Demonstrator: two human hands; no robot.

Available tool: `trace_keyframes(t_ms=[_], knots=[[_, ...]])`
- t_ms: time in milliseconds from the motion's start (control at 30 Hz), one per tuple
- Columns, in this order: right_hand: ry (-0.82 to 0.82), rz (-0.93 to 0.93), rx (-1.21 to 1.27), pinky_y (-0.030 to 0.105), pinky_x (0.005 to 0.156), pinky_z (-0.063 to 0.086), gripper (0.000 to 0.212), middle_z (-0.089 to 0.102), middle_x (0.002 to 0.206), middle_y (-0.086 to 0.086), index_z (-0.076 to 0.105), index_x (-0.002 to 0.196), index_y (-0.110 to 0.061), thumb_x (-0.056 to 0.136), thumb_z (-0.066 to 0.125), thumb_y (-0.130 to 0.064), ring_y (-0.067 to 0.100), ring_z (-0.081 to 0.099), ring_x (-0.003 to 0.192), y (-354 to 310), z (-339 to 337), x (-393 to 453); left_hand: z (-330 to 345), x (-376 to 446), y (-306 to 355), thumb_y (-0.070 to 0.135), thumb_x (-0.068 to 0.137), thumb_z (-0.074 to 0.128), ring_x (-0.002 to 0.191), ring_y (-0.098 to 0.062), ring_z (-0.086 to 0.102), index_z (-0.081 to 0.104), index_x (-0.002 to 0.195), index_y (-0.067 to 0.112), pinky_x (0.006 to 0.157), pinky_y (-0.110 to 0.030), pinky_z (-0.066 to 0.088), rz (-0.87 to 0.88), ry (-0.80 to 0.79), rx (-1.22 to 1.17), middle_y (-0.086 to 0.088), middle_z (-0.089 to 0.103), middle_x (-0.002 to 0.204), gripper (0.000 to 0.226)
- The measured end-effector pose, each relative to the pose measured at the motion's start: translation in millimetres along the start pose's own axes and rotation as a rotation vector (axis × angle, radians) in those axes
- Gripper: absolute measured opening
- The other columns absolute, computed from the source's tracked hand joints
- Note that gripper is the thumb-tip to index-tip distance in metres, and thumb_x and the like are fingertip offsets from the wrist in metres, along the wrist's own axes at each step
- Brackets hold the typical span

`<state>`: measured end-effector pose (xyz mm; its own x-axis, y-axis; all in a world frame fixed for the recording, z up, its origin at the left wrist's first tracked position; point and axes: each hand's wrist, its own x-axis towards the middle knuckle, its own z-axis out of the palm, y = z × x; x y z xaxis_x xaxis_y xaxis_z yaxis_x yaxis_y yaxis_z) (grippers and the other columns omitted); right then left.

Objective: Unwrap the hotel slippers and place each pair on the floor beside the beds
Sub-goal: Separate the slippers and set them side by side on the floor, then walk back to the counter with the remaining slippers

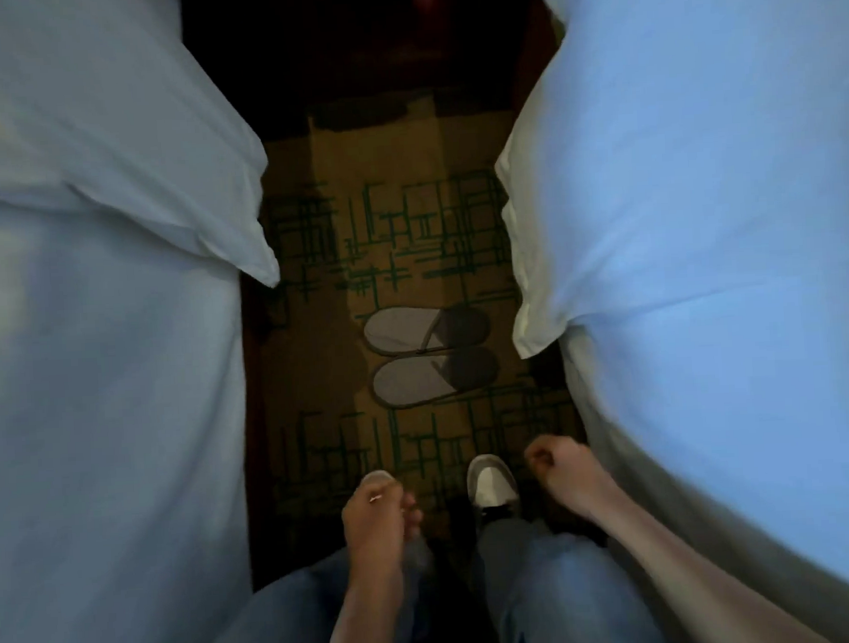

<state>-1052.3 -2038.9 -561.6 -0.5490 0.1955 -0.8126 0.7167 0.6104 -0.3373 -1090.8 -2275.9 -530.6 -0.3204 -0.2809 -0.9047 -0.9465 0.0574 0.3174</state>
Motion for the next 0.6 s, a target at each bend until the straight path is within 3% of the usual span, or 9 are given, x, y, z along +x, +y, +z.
trace_keyframes(t_ms=[133,200,267,367,600], knots=[[0.027,0.037,0.108,0.033,0.069,0.054,0.020,0.069,0.076,0.002,0.067,0.081,-0.029,0.091,0.056,-0.016,0.020,0.068,0.068,-22,-42,-99,-56,-75,24,0.010,0.094,0.053,0.061,-0.024,0.064,0.068,0.091,0.006,0.054,-0.032,0.049,0.089,-0.062,0.277,-0.014,0.071,0.075,0.016],[0.015,0.036,0.172,0.029,0.059,0.051,0.024,0.070,0.077,0.007,0.061,0.077,-0.031,0.093,0.055,-0.015,0.014,0.063,0.058,-36,-64,-142,-81,-110,38,0.012,0.093,0.056,0.067,-0.028,0.069,0.069,0.089,0.010,0.062,-0.040,0.056,0.143,-0.057,0.358,-0.013,0.073,0.077,0.014],[0.031,0.041,0.226,0.021,0.055,0.046,0.016,0.073,0.088,0.011,0.064,0.085,-0.023,0.095,0.054,-0.015,0.013,0.064,0.059,-49,-90,-182,-101,-146,55,0.014,0.092,0.056,0.070,-0.031,0.070,0.069,0.084,0.016,0.067,-0.045,0.058,0.215,-0.029,0.418,-0.012,0.073,0.076,0.016],[0.072,0.032,0.321,0.022,0.058,0.048,0.014,0.071,0.093,0.010,0.066,0.094,-0.017,0.095,0.052,-0.015,0.018,0.068,0.068,-68,-125,-226,-122,-198,81,0.016,0.093,0.054,0.065,-0.026,0.065,0.066,0.082,0.018,0.058,-0.037,0.053,0.310,-0.024,0.460,-0.012,0.071,0.077,0.017],[0.151,-0.093,0.420,0.031,0.070,0.048,0.013,0.063,0.080,0.002,0.066,0.088,-0.015,0.091,0.054,-0.012,0.018,0.063,0.072,-111,-192,-317,-161,-295,107,0.016,0.096,0.053,0.060,-0.021,0.062,0.062,0.081,0.018,0.048,-0.027,0.049,0.432,0.026,0.550,-0.011,0.069,0.077,0.018]])
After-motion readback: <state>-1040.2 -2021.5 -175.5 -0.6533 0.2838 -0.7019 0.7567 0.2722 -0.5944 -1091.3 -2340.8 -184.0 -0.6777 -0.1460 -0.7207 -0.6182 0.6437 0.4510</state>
